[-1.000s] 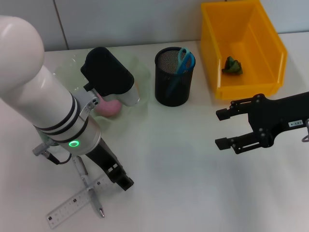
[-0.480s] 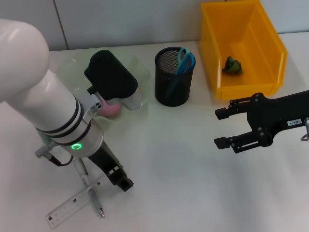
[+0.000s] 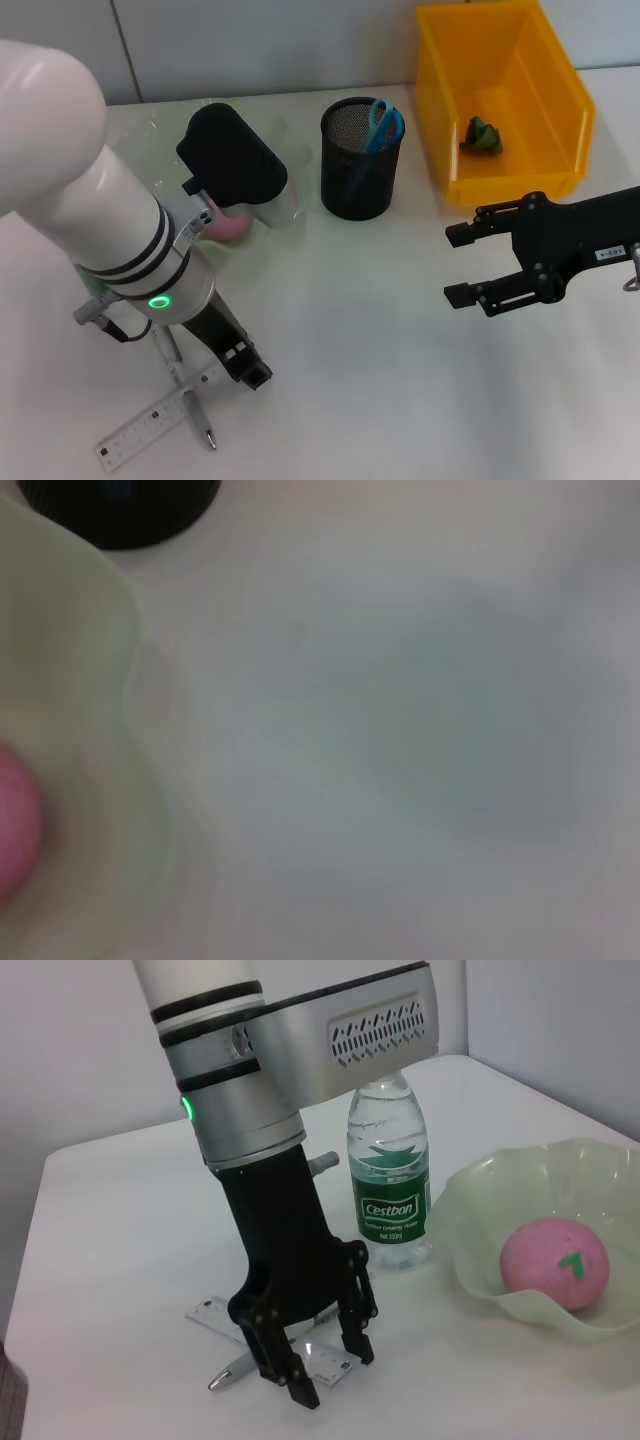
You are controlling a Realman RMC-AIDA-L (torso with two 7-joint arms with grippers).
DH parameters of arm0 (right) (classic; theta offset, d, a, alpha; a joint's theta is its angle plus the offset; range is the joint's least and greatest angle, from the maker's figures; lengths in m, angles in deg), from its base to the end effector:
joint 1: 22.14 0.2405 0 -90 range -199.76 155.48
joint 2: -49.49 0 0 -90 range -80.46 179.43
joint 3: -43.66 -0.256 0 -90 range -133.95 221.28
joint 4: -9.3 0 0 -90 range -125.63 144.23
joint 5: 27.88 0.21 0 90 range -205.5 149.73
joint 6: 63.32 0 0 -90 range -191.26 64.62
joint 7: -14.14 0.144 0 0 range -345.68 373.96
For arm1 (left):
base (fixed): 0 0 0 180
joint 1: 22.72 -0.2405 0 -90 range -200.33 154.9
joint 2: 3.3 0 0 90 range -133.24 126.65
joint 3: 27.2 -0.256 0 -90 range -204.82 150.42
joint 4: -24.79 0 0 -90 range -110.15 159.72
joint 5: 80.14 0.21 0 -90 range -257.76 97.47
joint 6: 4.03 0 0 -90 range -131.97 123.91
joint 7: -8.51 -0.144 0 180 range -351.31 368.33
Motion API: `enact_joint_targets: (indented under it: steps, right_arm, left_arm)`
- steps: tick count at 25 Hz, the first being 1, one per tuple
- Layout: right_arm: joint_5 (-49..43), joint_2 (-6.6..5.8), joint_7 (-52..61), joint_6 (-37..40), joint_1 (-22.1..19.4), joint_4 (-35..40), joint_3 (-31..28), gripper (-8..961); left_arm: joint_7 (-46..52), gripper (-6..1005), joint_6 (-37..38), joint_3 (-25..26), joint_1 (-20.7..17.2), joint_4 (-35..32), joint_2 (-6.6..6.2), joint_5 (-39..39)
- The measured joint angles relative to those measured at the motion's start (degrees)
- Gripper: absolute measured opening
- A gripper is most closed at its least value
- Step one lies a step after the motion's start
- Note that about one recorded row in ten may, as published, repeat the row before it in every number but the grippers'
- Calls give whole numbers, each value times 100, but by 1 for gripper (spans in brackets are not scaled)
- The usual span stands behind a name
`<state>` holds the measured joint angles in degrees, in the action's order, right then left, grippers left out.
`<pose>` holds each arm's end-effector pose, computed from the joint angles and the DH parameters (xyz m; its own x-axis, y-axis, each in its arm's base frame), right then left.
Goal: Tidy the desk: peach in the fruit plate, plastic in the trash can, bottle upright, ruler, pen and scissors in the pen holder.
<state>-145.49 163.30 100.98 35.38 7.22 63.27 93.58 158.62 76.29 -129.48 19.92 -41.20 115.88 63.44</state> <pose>0.2443 0.3302 0.0494 0.9361 -0.2300 -0.2662 -0.2666 -0.9575 -0.1100 -0.1516 0.3377 -0.0846 0.7843 0.4471 -0.4300 0.3482 -0.8910 -0.2914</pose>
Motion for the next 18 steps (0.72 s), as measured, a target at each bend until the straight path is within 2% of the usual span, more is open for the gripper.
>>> enact_joint_targets:
  steps: [5,8,18]
  right_arm:
    - [-49,0,0,0,3,0,-6,774]
    - [-52,0,0,0,12,-1,-8,774]
    - [-61,-22,8,0,26,8,-35,775]
  left_arm:
    - [-1,673,1,-5,17,2,0,10]
    - [-4,443,1,-50,31,20,0,35]
    - [19,404,14,-70,15,-169,0,67]
